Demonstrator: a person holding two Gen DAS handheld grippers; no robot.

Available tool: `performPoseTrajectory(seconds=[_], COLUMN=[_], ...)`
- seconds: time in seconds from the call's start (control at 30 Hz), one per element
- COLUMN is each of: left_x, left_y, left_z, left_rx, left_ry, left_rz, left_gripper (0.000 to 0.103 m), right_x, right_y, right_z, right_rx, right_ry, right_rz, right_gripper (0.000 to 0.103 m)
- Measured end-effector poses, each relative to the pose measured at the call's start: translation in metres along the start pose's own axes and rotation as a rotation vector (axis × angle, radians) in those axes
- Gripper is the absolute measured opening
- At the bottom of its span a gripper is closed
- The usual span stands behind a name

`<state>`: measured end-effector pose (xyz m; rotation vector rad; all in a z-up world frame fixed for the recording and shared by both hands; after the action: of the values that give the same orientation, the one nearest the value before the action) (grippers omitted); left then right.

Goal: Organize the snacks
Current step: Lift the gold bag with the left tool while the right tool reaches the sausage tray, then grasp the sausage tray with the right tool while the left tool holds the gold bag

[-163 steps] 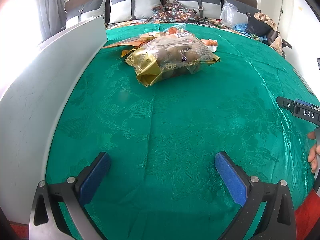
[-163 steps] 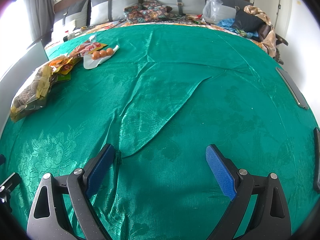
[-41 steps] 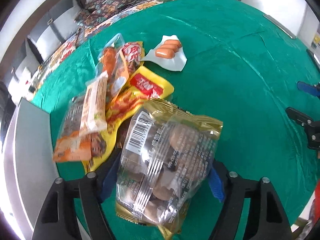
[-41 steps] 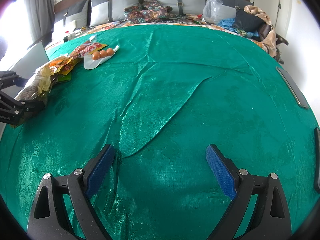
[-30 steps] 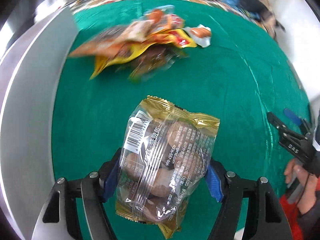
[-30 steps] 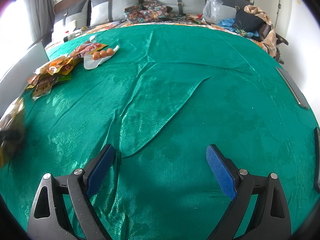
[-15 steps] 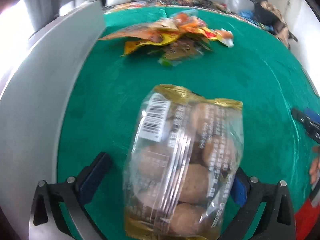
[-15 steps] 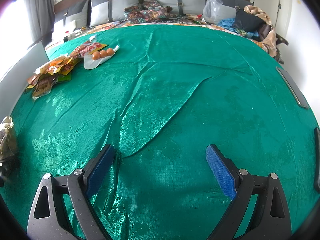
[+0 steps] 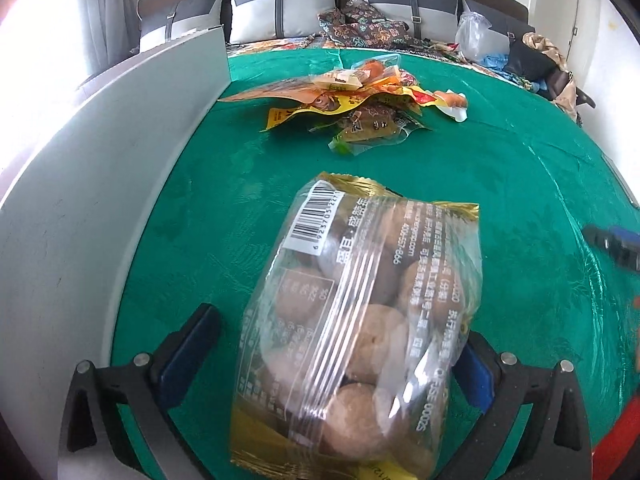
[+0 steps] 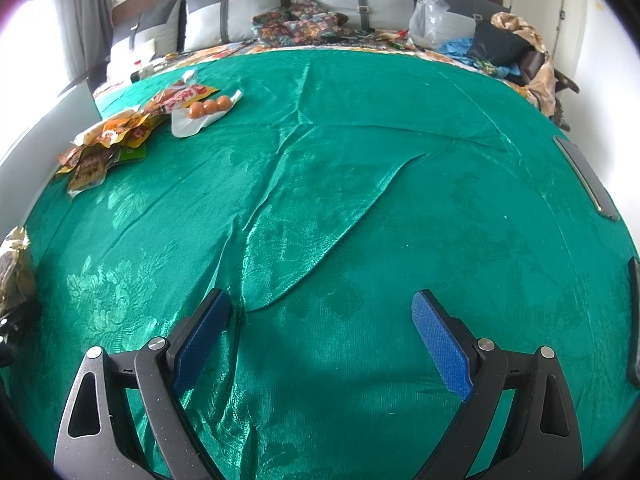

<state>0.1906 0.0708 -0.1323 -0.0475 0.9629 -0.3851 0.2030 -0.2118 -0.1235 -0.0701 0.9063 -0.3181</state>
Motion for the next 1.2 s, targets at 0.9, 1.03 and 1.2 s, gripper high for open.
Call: performPoseTrajectory(seconds=[0.9,1.03,1.2], left_x=[-0.003,-0.004,-0.003], left_y=[-0.003,-0.003,-0.001], left_z=[-0.004,-0.004,0.000], left_rx=[0.002,0.001,-0.001], left_ry=[-0.012,-0.013,0.049], left_rz=[-0.005,-0.007,-0.048], left_gripper=[0.103,0.103,0.103], right_x=[0.027,-0.011,-0.043], right_y=[0.146,0.110,0.075], right_z=[0.099,0.039,0.037], right_rx=[-0.388,-0.470,-0.332], right_ry=[0.021,0.049,0.014], right_rz=[0.219,0.326,0.314], right_gripper=[0.056,0.062,0.069])
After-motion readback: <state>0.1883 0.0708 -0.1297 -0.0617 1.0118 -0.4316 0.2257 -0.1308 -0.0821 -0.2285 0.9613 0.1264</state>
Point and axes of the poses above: each gripper's, at about its wrist camera, not at the fingertips, and x roughly the way its jaws point, y to its left, z to its top, the point moved 5 cm from there along x, roughly the way its jaws point, and after that the axes turned 14 degrees about -z, right-handed, at the moved point
